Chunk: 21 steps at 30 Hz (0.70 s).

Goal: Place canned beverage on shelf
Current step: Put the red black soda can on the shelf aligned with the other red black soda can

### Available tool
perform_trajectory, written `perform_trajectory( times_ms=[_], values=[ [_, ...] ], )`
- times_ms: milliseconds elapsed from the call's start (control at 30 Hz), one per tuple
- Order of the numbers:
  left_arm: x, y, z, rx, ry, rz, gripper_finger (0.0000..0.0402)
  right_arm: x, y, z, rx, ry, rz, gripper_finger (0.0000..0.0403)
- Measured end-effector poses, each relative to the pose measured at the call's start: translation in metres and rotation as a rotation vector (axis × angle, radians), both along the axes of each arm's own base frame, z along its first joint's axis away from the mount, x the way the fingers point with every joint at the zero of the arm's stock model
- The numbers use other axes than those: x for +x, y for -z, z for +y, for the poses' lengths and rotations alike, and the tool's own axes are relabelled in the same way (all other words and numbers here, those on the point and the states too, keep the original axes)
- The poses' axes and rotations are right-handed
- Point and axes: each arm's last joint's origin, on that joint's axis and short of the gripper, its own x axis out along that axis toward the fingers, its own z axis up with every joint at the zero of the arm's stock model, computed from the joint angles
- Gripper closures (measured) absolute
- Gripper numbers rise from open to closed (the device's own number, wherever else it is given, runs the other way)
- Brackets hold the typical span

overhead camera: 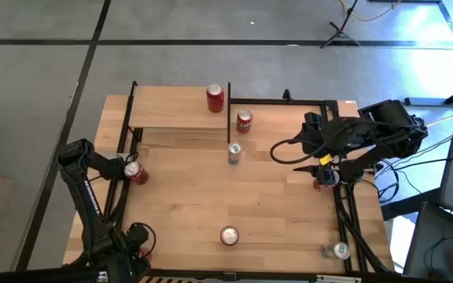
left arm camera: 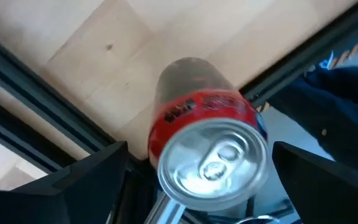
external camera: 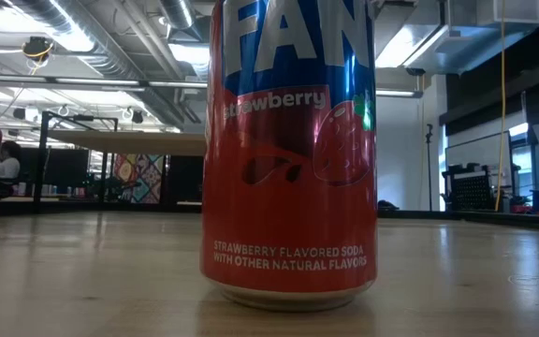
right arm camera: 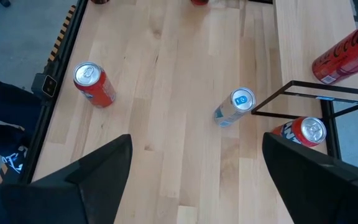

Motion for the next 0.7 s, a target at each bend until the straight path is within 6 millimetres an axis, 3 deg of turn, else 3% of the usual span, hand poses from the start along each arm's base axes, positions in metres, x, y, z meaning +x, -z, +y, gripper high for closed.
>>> perform_trajectory(
  times_ms=[367, 700],
  values=[
    [-0.001, 0.013, 0.0, -0.021, -0.234, 0.058, 0.0015, 0.0, 0.0, 0.0, -0.011, -0.012, 0.0, 0.0055],
    [0.003, 0.013, 0.001, -0.008, -0.225, -0.006, 0.0118, 0.0, 0.0, 0.0, -0.017, -0.018, -0.001, 0.0055]
  ],
)
